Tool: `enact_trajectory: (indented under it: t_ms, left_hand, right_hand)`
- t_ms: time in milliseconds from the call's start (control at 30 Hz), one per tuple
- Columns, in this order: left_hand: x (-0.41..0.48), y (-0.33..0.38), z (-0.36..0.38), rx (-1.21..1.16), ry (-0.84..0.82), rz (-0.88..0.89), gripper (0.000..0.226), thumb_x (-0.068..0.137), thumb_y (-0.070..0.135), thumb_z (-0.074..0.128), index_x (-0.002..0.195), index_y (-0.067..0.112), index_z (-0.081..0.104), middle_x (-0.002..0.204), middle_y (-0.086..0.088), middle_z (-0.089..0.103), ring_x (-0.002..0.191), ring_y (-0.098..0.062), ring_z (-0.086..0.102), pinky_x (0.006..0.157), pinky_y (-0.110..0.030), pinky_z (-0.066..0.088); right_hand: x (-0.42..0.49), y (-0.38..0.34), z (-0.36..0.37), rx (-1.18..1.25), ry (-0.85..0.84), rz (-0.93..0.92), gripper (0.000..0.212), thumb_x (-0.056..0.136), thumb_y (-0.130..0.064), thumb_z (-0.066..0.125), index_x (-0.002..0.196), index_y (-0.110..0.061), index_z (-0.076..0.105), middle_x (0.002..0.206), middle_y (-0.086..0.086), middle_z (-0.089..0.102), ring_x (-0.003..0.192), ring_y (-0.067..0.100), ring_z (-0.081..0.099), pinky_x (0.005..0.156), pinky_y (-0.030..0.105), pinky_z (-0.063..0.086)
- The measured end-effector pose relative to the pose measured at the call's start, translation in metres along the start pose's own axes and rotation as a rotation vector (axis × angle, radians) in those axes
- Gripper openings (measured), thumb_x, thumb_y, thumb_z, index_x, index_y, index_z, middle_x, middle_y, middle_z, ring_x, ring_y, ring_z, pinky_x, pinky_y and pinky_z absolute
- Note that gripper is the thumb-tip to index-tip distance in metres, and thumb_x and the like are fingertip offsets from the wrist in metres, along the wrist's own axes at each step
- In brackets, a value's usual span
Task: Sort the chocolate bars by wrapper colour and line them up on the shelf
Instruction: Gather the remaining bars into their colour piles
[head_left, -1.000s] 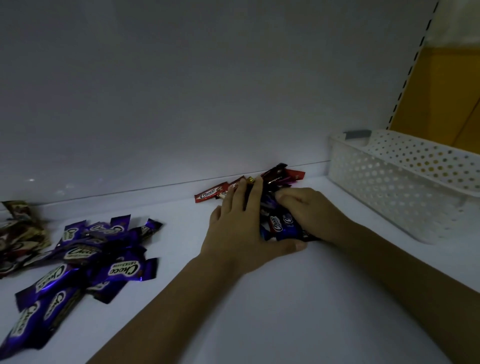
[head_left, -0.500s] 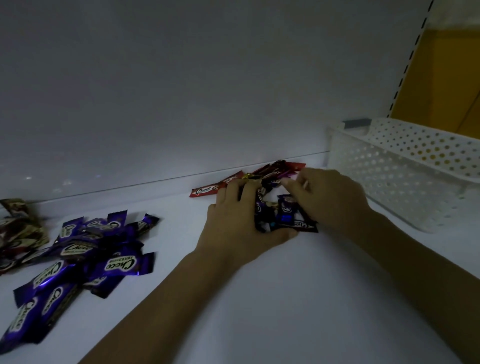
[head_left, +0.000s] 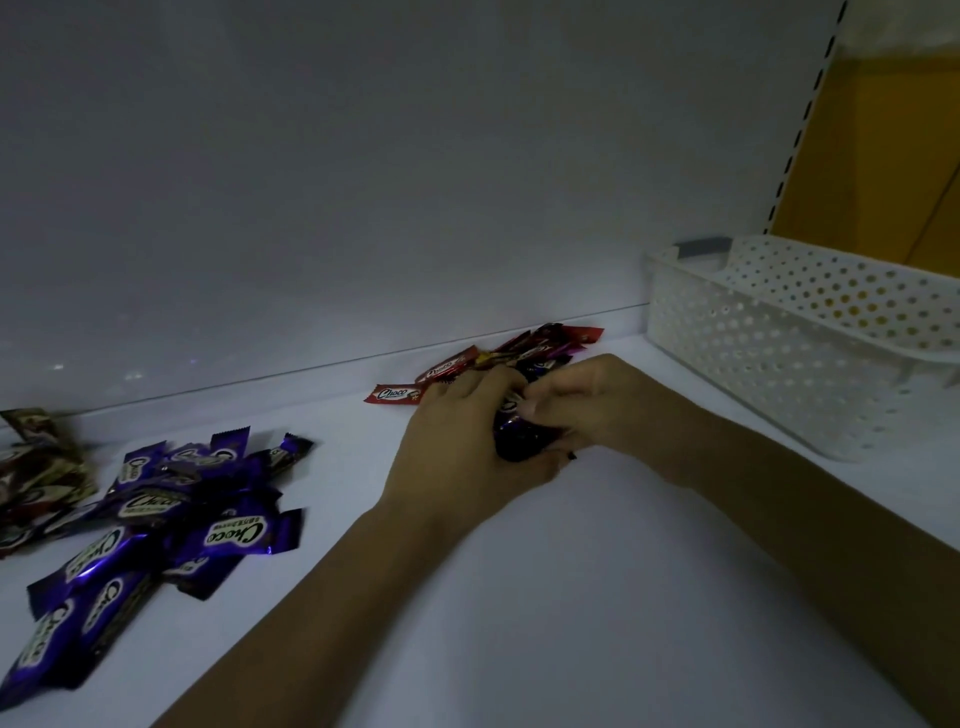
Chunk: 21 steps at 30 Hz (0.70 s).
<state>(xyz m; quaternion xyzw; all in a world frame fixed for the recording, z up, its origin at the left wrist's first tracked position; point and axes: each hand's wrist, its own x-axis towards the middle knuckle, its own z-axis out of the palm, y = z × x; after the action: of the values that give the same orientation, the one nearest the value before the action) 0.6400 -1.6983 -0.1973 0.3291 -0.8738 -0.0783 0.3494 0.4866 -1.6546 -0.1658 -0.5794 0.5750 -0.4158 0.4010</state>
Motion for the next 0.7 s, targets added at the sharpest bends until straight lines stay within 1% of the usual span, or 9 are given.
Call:
enact_trajectory:
  t_ms: [67,133,233,300,400,500,567,633,700]
  left_hand:
    - [0.002,0.000,-0.002,-0.024,0.072,-0.004,0.044,0.068,0.040,0.080,0.102,0.019,0.062,0.095,0.008,0.064,0.087,-0.012,0.058,0.074,-0.024,0.043]
    - [0.003,0.001,-0.003,-0.092,0.091,-0.028,0.038,0.066,0.032,0.082,0.096,0.020,0.061,0.089,0.010,0.064,0.082,-0.009,0.057,0.067,-0.023,0.044]
    - [0.004,-0.002,-0.006,-0.239,0.075,-0.088,0.033,0.066,0.019,0.083,0.089,0.025,0.060,0.085,0.014,0.063,0.081,-0.007,0.058,0.068,-0.023,0.047]
    - [0.004,-0.006,-0.007,-0.387,0.103,-0.197,0.027,0.068,0.007,0.079,0.083,0.022,0.063,0.089,0.006,0.064,0.084,-0.015,0.062,0.071,-0.028,0.051]
    - [0.002,-0.014,-0.006,-0.600,0.213,-0.379,0.024,0.071,-0.006,0.072,0.072,0.017,0.066,0.088,-0.003,0.066,0.082,-0.024,0.065,0.074,-0.029,0.054]
    - [0.008,-0.014,-0.012,-0.816,0.268,-0.483,0.017,0.078,-0.006,0.067,0.073,0.010,0.067,0.080,-0.010,0.069,0.077,-0.031,0.066,0.073,-0.040,0.056]
    - [0.012,-0.009,-0.018,-0.920,0.354,-0.578,0.020,0.080,-0.007,0.064,0.070,0.011,0.066,0.070,-0.003,0.068,0.068,-0.020,0.065,0.065,-0.031,0.057]
    - [0.016,-0.004,-0.023,-1.071,0.475,-0.686,0.022,0.081,-0.004,0.063,0.067,0.012,0.065,0.066,-0.001,0.066,0.065,-0.015,0.063,0.061,-0.026,0.055]
    - [0.020,-0.002,-0.031,-1.222,0.566,-0.776,0.017,0.082,-0.001,0.063,0.069,0.010,0.065,0.064,-0.004,0.064,0.060,-0.015,0.063,0.056,-0.025,0.054]
  right_hand:
    - [-0.001,-0.001,0.001,0.000,-0.046,-0.006,0.021,0.088,-0.010,0.064,0.103,0.003,0.069,0.100,0.017,0.071,0.094,0.022,0.068,0.085,0.030,0.056]
    - [0.001,-0.001,0.005,0.000,-0.021,-0.036,0.019,0.088,-0.012,0.064,0.100,0.000,0.071,0.099,0.016,0.071,0.096,0.022,0.067,0.089,0.033,0.052]
    - [0.003,-0.001,0.010,0.028,0.077,-0.100,0.012,0.088,-0.021,0.064,0.087,-0.015,0.074,0.086,0.003,0.074,0.084,0.014,0.070,0.078,0.026,0.057]
    - [0.004,0.002,0.012,-0.064,0.175,-0.181,0.013,0.089,-0.026,0.063,0.079,-0.027,0.071,0.079,0.003,0.073,0.077,0.016,0.069,0.069,0.025,0.056]
    - [0.008,0.017,0.015,-0.150,0.314,-0.229,0.016,0.090,-0.030,0.062,0.076,-0.023,0.068,0.076,0.006,0.070,0.077,0.024,0.066,0.068,0.032,0.052]
    - [0.012,0.020,0.014,-0.249,0.367,-0.219,0.019,0.089,-0.033,0.060,0.086,-0.017,0.068,0.076,-0.003,0.068,0.075,0.013,0.064,0.069,0.028,0.048]
    - [0.011,0.019,0.016,-0.325,0.346,-0.200,0.025,0.087,-0.040,0.060,0.099,-0.020,0.067,0.085,-0.009,0.068,0.081,0.005,0.063,0.075,0.025,0.048]
    - [0.008,0.018,0.021,-0.343,0.228,-0.192,0.041,0.082,-0.049,0.063,0.117,-0.026,0.060,0.102,-0.010,0.067,0.093,0.002,0.061,0.083,0.025,0.049]
    - [0.004,0.018,0.028,-0.446,0.065,-0.239,0.063,0.078,-0.058,0.062,0.134,-0.034,0.045,0.126,-0.012,0.057,0.112,0.001,0.052,0.093,0.026,0.044]
